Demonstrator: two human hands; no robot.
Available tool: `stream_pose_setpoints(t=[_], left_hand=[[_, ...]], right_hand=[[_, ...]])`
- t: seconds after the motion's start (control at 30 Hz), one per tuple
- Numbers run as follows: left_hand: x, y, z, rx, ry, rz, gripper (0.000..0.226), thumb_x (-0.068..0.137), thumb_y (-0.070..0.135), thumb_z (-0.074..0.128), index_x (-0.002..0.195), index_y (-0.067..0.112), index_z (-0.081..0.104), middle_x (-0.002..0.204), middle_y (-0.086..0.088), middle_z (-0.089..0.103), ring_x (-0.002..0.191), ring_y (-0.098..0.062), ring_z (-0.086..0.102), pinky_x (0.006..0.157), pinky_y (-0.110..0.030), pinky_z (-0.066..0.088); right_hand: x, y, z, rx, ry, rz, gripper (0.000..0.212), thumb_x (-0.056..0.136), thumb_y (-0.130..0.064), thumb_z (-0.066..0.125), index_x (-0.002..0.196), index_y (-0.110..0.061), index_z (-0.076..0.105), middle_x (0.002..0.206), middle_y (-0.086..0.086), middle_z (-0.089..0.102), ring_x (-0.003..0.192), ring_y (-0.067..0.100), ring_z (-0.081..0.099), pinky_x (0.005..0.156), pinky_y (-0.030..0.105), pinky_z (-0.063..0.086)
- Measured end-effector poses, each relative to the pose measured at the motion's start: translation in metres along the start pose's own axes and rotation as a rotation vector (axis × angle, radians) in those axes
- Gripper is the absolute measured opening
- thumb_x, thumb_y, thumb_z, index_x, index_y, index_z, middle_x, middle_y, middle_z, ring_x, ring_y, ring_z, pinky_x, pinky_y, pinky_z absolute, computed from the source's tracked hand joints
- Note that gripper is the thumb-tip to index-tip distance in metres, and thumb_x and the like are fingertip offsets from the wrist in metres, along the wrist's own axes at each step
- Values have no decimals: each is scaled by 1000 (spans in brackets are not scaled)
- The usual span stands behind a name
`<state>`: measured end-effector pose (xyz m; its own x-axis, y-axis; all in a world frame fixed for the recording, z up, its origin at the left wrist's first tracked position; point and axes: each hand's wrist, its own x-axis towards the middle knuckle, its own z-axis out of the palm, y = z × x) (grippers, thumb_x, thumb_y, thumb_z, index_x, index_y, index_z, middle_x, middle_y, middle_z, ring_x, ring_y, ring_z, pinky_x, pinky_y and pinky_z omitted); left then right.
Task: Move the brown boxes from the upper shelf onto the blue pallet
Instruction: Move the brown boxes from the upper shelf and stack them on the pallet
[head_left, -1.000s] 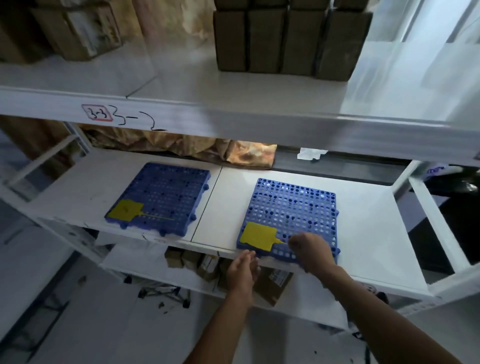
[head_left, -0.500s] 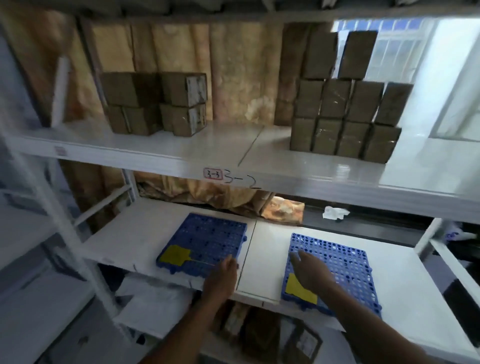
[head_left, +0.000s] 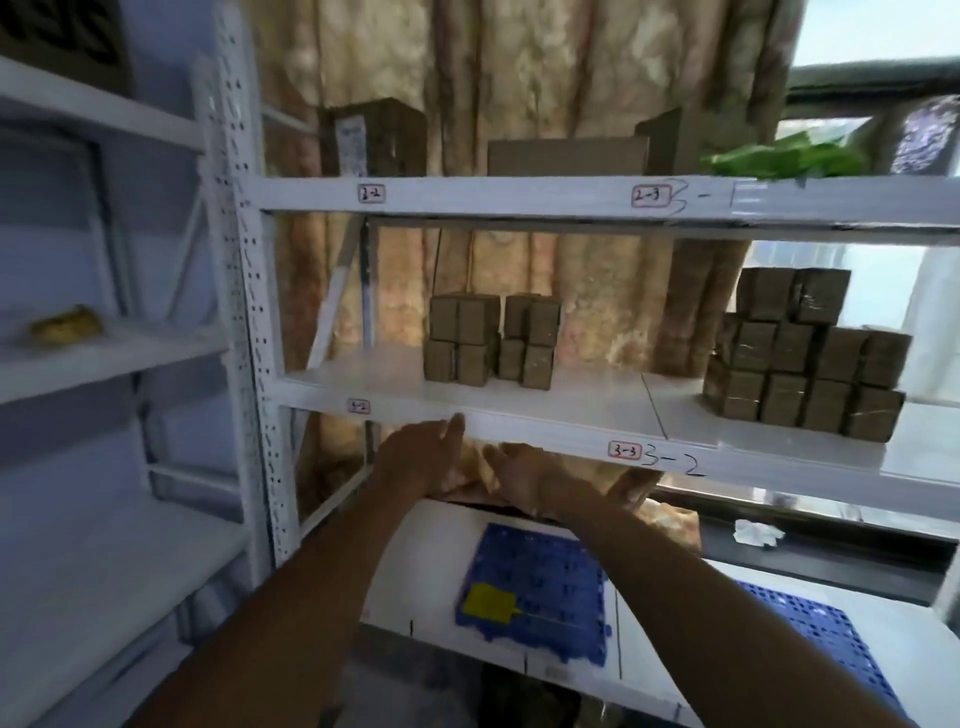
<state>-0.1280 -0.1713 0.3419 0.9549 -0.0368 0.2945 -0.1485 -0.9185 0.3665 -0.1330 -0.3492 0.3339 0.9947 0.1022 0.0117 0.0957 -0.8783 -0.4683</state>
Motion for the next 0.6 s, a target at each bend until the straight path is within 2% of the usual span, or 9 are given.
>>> stream_pose_setpoints(t=[0.07,0.17,0.27,0.33,0.4,0.47,0.53,0.6], left_hand=[[10,-14,-28,3,60,0,52,106,43,31,150,18,41,140,-15,58,123,-33,59,104,-51,47],[31,-31,-45,4,169,59,57,104,18,43,157,11,24,138,-20,57,119,-36,61,97,-49,50],[58,-39,-46,-197,163,-40,50,105,24,38,152,9,36,132,-19,61,117,-36,62,94,-44,49],[77,-43,-40,-318,163,-93,48,107,27,33,151,10,37,136,-19,59,122,-35,59,98,-41,47],[104,-50,-27,-377,167,-77,49,108,18,35,155,8,30,149,-19,49,135,-32,50,109,-37,39],[132,-54,-22,-517,131,-89,49,108,28,38,154,13,36,154,-13,45,137,-27,47,108,-33,37],[165,-54,-21,-685,159,-74,54,103,52,38,152,28,41,149,-2,51,126,-22,54,95,-30,37],[203,-51,-18,-828,226,-50,60,100,60,38,155,37,32,151,-1,50,132,-24,52,100,-31,39]], right_hand=[[10,-36,-16,-14,63,-68,66,111,-52,22,157,-9,43,163,17,40,148,32,40,120,36,28],[27,-65,-32,65,190,-93,65,111,-50,24,148,-5,54,154,20,51,138,35,50,113,38,37],[52,-71,-37,225,280,-91,56,111,-46,35,142,-5,58,149,21,56,133,40,53,102,38,42],[74,-68,-34,333,356,-68,48,110,-42,41,134,-8,63,138,22,62,126,42,57,92,36,43],[103,-66,-29,374,448,-55,38,110,-38,43,118,-9,66,118,22,68,114,43,63,86,39,48],[131,-66,-28,392,582,-74,35,109,-35,45,127,-8,59,116,22,70,106,43,66,85,43,52],[160,-73,-31,408,729,-132,42,109,-33,47,146,-13,45,119,18,70,104,41,68,84,45,55],[191,-79,-37,361,859,-200,49,109,-35,46,154,-17,37,125,14,69,107,36,68,89,47,57]])
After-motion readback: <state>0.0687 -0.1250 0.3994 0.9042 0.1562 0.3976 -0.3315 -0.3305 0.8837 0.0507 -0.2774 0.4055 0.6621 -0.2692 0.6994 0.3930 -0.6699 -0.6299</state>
